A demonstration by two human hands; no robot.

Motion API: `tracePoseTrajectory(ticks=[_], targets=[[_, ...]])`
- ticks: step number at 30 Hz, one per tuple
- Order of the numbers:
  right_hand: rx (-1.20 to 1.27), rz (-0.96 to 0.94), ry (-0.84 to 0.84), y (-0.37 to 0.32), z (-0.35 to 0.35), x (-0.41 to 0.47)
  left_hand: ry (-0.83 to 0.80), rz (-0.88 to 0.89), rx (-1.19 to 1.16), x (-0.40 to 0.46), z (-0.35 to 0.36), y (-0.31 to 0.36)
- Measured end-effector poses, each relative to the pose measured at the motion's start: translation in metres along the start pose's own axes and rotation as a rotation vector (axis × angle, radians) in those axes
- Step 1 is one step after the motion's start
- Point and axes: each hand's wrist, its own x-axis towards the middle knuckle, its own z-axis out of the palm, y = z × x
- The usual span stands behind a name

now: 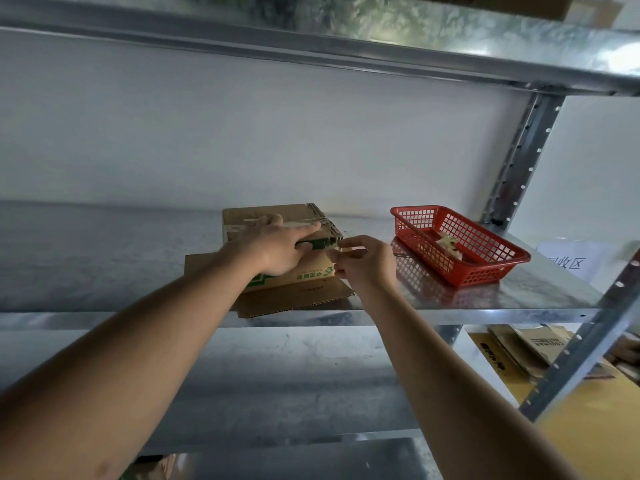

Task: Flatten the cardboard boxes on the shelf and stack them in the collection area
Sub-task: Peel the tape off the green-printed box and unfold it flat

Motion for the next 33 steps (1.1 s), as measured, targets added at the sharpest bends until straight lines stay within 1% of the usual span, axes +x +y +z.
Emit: tracePoseTrajectory(ticks=[2,5,8,11,15,17,21,25,29,33], targets=[[0.004,-0.050,0.051,0.004,0.004,0.000,0.005,0.001,0.015,0.000,0.000,0.000],[-0.089,-0.152,0.091,0.009,0.011,0.000,0.014,0.002,0.031,0.000,0.001,0.000],[-0.174,-0.189,0.134,0.013,0.019,0.002,0.017,-0.001,0.033,0.001,0.001,-0.001],[-0.237,-0.203,0.132,0.016,0.026,0.001,0.011,0.002,0.040,0.003,0.002,-0.001],[-0.180,-0.209,0.203,0.017,0.029,0.001,0.021,0.010,0.060,0.005,0.004,-0.002],[-0.191,-0.222,0.226,0.016,0.030,0.004,0.020,0.013,0.058,0.006,0.004,-0.003],[-0.216,-0.273,0.209,0.017,0.029,0.005,0.024,0.013,0.051,0.009,0.005,-0.006],[-0.143,-0.328,0.181,0.021,0.026,0.002,0.044,0.015,0.055,0.012,0.008,-0.008],[-0.066,-0.290,0.171,0.022,0.027,0.003,0.057,0.021,0.062,0.013,0.011,-0.009],[-0.100,-0.279,0.206,0.018,0.029,0.007,0.051,0.015,0.055,0.014,0.011,-0.010]])
